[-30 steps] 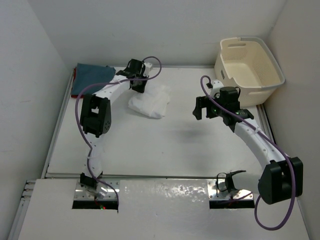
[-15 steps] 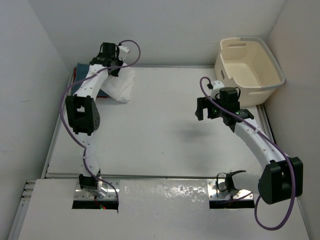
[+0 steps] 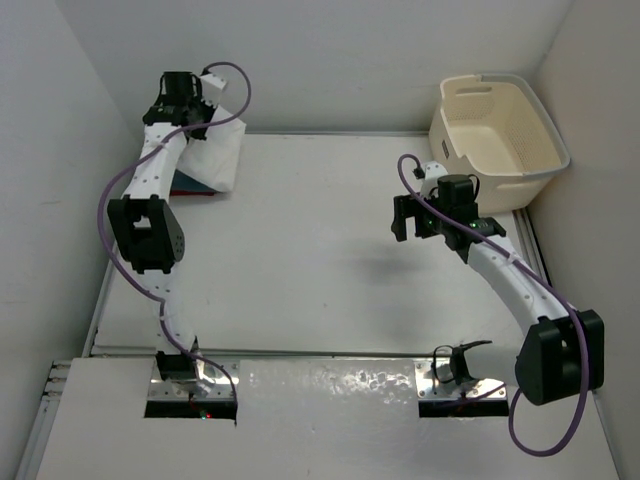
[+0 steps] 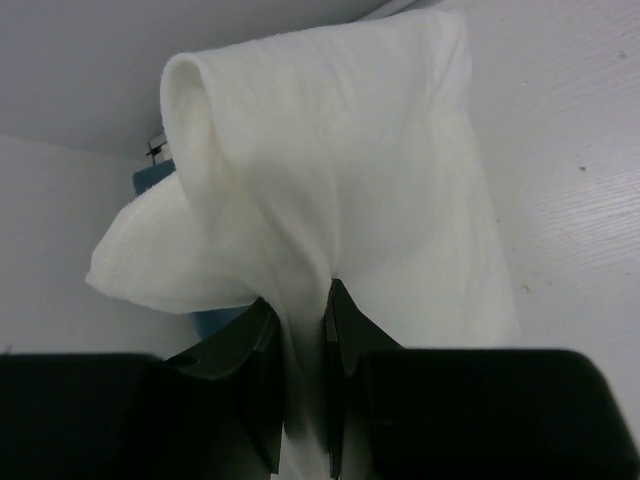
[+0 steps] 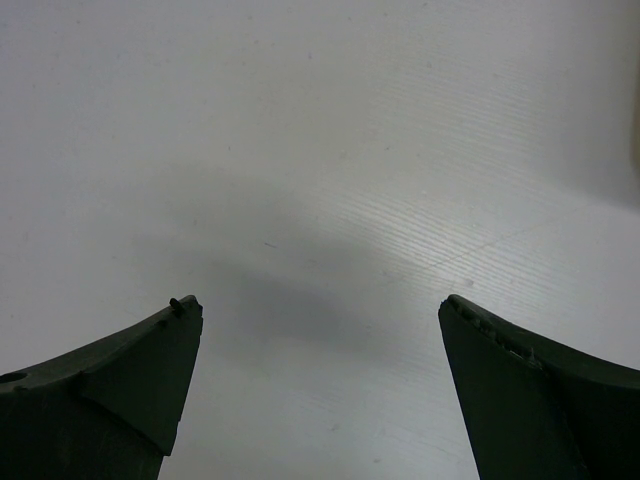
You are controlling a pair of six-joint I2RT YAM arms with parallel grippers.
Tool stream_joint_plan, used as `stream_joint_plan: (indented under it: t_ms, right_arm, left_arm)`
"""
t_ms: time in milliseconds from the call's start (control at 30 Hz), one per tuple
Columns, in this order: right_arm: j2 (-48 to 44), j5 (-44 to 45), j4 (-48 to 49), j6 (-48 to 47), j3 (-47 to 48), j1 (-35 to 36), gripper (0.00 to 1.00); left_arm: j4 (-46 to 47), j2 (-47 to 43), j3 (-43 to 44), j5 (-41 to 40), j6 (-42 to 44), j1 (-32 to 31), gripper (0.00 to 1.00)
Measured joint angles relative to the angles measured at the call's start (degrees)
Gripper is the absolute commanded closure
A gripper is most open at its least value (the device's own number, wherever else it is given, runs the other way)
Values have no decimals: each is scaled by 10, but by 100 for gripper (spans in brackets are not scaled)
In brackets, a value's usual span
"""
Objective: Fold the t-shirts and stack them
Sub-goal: Put the neatly folded tshirt into the corner of the board with the left arm
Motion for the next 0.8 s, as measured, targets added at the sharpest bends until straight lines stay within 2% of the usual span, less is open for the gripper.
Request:
stream_joint_plan:
  t_ms: [533, 800]
  right_arm:
    - [21, 0, -11, 0, 2, 0, 1]
    - [51, 5, -45, 0, 33, 0, 1]
  left_arm:
    - [14, -12, 0, 60, -4, 56, 100]
    - [55, 33, 16, 87, -7, 103, 100]
